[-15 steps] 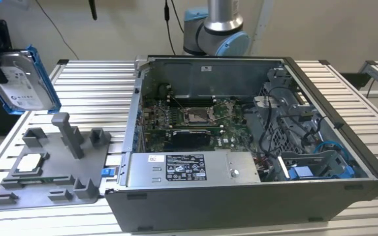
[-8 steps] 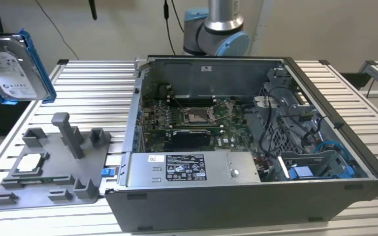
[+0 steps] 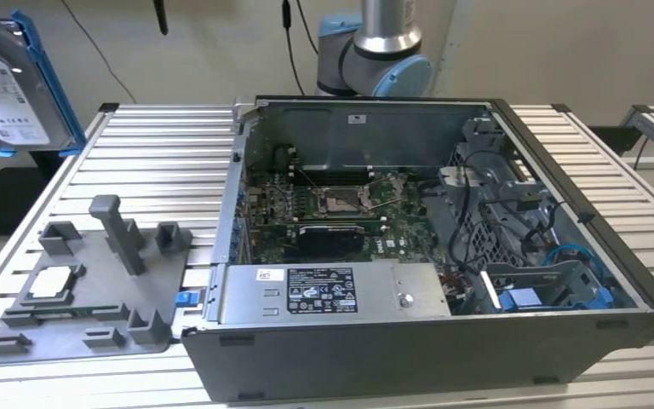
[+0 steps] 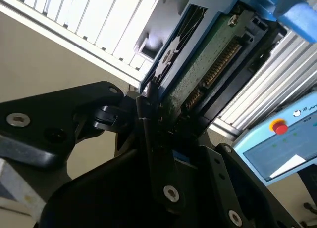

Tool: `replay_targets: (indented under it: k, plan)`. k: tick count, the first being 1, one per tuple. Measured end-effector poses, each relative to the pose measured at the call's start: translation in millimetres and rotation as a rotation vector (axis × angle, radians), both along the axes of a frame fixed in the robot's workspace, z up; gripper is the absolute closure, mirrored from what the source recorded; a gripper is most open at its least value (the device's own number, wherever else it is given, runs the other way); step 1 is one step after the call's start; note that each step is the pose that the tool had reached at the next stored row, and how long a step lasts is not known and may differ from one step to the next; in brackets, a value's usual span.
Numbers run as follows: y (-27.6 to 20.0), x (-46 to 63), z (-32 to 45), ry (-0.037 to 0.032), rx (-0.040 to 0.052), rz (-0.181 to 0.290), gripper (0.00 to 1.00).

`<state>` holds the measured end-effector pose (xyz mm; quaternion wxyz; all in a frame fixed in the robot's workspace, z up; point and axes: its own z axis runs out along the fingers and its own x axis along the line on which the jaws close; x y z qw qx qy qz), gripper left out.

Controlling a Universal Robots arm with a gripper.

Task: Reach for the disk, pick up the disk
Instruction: 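Pick up the disk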

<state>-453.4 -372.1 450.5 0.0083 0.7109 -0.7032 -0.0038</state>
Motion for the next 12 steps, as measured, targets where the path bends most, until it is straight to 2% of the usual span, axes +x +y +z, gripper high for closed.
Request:
replay_targets:
  k: [12]
  plan:
    - [0.0, 0.0, 51.2, -0.0001, 0.0000, 0.000, 1.00]
